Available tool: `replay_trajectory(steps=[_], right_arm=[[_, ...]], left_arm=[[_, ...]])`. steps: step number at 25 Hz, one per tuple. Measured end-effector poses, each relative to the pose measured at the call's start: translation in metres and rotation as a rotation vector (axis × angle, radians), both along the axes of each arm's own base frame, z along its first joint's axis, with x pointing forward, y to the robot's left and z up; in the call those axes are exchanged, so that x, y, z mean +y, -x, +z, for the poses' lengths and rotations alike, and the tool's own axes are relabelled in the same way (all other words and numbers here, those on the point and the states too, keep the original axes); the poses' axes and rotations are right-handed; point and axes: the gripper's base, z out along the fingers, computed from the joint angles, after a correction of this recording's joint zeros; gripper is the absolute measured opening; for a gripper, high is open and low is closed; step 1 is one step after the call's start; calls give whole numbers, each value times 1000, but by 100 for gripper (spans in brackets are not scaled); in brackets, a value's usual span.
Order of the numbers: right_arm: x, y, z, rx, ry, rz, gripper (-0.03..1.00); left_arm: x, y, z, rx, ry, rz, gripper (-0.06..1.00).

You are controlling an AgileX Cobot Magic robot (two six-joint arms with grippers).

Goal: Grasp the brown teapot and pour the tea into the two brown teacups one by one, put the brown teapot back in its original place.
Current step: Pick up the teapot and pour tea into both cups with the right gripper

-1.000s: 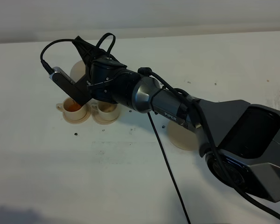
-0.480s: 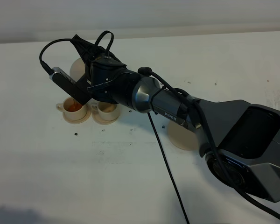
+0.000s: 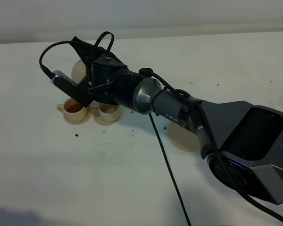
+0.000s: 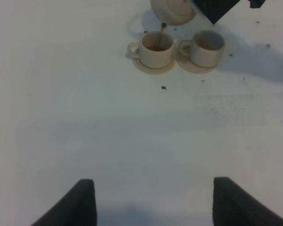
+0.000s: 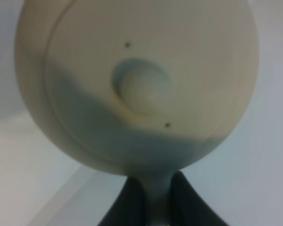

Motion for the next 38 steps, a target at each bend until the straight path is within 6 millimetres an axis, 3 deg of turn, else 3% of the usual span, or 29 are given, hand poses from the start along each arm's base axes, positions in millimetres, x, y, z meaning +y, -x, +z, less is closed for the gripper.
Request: replay_trajectory(steps=[38], right_arm=[[5,4,3,-52,48,38,9]], left_arm=[[0,0,0,0,0,0,51]])
